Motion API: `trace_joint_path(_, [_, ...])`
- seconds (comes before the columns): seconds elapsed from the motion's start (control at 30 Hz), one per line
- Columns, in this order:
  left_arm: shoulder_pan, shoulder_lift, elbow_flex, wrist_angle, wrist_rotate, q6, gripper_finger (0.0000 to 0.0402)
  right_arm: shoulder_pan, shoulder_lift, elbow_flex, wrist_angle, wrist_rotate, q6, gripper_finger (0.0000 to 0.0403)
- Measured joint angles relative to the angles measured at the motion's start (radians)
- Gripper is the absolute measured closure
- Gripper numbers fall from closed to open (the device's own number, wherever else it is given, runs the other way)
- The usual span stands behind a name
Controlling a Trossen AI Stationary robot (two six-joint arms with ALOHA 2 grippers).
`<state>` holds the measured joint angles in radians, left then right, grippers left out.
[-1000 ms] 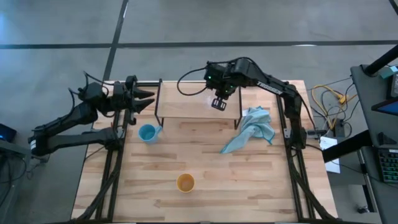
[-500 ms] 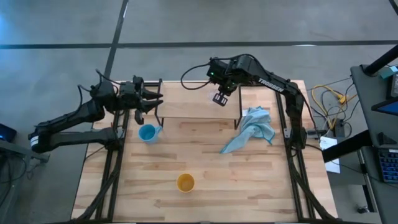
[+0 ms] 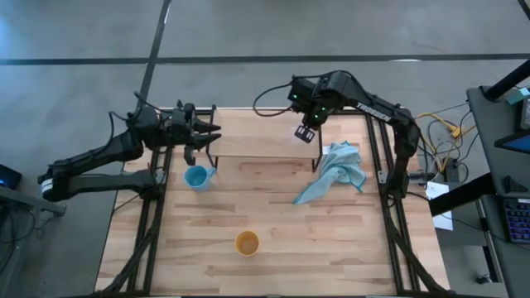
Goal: Stack small to large cups/mugs on shelf
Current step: Put the transparent mug on the shelf
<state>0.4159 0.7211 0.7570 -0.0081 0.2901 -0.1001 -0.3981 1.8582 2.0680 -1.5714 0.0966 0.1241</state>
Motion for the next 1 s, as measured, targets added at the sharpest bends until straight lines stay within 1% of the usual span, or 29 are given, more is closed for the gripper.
trace_joint_path(0.1, [0.0,0.013,0.0,0.001,-0.002,0.0,0.0299,-0.002,-0.01,-0.038,0.0,-0.043,-0.001,0.0394])
trace_joint_path(0.27, [0.0,0.05,0.0,0.027,-0.009,0.0,0.0299,-0.002,-0.01,-0.072,0.004,0.003,-0.009,0.0394])
trace_joint_path(0.43, [0.0,0.112,0.0,0.129,-0.01,-0.002,0.0299,-0.002,-0.008,-0.059,0.001,0.007,-0.012,0.0394])
trace_joint_path(0.57, [0.0,0.185,0.0,0.275,-0.01,-0.012,0.0299,-0.002,-0.006,-0.036,-0.001,0.01,-0.013,0.0394])
trace_joint_path(0.67, [0.0,0.249,0.001,0.364,-0.01,-0.093,0.0299,-0.002,-0.006,-0.032,-0.001,0.01,-0.013,0.0394])
trace_joint_path(0.77, [0.0,0.31,0.001,0.398,-0.01,-0.138,0.0299,-0.002,-0.006,-0.033,0.0,0.01,-0.012,0.0394])
trace_joint_path(0.93, [0.0,0.413,0.001,0.401,-0.012,-0.179,0.0299,-0.002,-0.006,-0.035,0.0,0.01,-0.012,0.0394])
trace_joint_path(1.0, [0.0,0.461,0.001,0.436,-0.016,-0.205,0.0299,-0.002,-0.006,-0.035,0.0,0.01,-0.012,0.0394])
